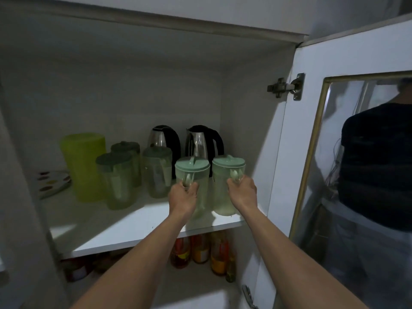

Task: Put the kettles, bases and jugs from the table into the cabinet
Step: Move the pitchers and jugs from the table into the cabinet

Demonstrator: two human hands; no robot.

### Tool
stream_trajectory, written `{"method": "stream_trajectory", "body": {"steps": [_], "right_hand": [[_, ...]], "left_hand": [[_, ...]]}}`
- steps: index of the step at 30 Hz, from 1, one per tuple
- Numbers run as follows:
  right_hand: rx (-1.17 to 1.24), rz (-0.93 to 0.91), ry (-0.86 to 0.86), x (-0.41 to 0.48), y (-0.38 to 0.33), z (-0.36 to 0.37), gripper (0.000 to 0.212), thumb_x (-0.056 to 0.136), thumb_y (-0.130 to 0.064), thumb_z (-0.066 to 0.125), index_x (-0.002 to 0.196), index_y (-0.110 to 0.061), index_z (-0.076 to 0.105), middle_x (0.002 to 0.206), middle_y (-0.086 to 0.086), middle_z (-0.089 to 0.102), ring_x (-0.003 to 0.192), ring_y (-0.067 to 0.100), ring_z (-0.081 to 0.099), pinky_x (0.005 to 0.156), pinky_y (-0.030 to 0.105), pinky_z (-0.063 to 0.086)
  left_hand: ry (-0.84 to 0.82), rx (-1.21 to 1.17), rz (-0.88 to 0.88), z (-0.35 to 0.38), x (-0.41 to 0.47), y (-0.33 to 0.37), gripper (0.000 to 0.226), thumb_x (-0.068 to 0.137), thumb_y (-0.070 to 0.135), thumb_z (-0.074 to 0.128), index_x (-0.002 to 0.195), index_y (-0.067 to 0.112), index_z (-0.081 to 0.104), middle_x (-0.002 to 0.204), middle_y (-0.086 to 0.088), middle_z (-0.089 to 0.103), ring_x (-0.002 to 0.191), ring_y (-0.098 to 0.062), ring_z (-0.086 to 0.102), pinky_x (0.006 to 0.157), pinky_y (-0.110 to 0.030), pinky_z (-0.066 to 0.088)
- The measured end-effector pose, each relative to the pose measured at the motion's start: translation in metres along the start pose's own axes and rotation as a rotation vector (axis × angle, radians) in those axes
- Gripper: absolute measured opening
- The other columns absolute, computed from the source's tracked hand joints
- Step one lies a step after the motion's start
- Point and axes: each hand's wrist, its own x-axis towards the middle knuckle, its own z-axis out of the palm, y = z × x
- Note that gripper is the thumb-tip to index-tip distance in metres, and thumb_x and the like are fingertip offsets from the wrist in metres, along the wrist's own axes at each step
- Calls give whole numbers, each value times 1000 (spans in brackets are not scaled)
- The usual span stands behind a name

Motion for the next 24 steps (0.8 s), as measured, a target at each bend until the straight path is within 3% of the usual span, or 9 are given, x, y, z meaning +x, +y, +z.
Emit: {"method": "stream_trajectory", "body": {"steps": [3,5,11,15,19,24], "right_hand": [[-31,5,19,26,6,6,15,98,-23,61,92,-9,60,76,1,60,68,18,56,58,27,38],[-26,-1,26,40,8,11,16,97,-22,62,92,-8,62,80,5,64,70,21,58,61,28,40],[-5,-36,24,71,12,29,19,96,-20,62,97,-1,64,85,10,66,75,24,59,53,24,37],[-13,-17,15,91,14,37,22,96,-21,62,100,1,63,90,14,67,78,28,60,64,28,39],[-23,10,4,101,13,41,21,94,-21,62,96,0,63,86,12,66,79,30,63,65,28,41],[-48,44,-23,108,7,39,28,91,-26,63,101,0,66,97,16,71,91,36,66,69,28,42]], "left_hand": [[10,-15,-18,20,22,-5,27,93,14,57,67,14,48,59,0,46,57,-18,43,58,-31,36],[34,3,-30,30,38,-4,27,92,16,58,67,15,47,60,0,46,58,-18,43,61,-30,35],[72,61,-26,47,81,-11,27,93,24,62,73,6,57,67,-7,56,67,-24,53,63,-28,38],[72,61,-39,57,102,-11,21,92,21,61,80,4,58,73,-10,57,75,-28,57,67,-28,38],[81,91,-55,63,117,-14,25,91,24,63,91,-1,65,84,-26,64,87,-42,65,63,-31,36],[90,150,-107,67,124,-9,33,93,31,66,108,2,68,106,-21,71,101,-38,66,75,-30,43]]}}
